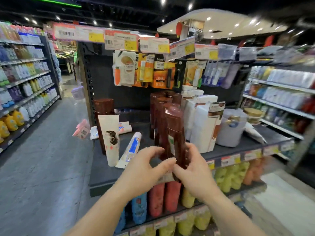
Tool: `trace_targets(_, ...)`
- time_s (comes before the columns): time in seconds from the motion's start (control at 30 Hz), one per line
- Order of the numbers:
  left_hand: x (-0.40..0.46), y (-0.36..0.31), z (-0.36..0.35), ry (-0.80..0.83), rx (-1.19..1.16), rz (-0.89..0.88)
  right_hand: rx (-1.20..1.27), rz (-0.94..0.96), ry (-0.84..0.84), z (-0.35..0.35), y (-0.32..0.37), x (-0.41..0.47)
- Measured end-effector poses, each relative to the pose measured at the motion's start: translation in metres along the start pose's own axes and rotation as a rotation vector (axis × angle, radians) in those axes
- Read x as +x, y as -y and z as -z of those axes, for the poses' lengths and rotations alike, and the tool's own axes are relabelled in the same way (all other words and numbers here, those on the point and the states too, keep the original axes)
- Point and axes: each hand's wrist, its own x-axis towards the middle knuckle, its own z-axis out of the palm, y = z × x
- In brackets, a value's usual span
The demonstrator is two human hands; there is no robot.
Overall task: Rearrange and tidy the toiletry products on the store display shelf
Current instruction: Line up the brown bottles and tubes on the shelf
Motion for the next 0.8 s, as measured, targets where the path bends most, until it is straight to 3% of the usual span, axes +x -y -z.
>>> trace_targets(0.1, 0.010, -0.002, -0.015, -0.025, 0.155, 0.014, -0.015, -0.068, -0.030, 0.034, -0.018, 0.015)
trace_targets(0.27, 0.024, -0.003, -0.033, -0.127, 0.226, 0.026, 0.158, -0.130, 0.019, 0.060, -0.040, 0.054)
trace_targets(0.4, 0.033, 0.005, -0.038, -0.194, 0.278, 0.064, 0.149, -0.064, 0.095, 0.055, -0.050, 0.080)
trace_targets(0.6, 0.036, 0.024, -0.042, -0.219, 0.341, 0.167, 0.021, -0.026, 0.076, 0.043, -0.070, 0.106)
trace_targets(0.8, 0.043, 0.027, -0.047, -0.265, 0.352, 0.158, 0.058, -0.055, 0.141, 0.045, -0.083, 0.114)
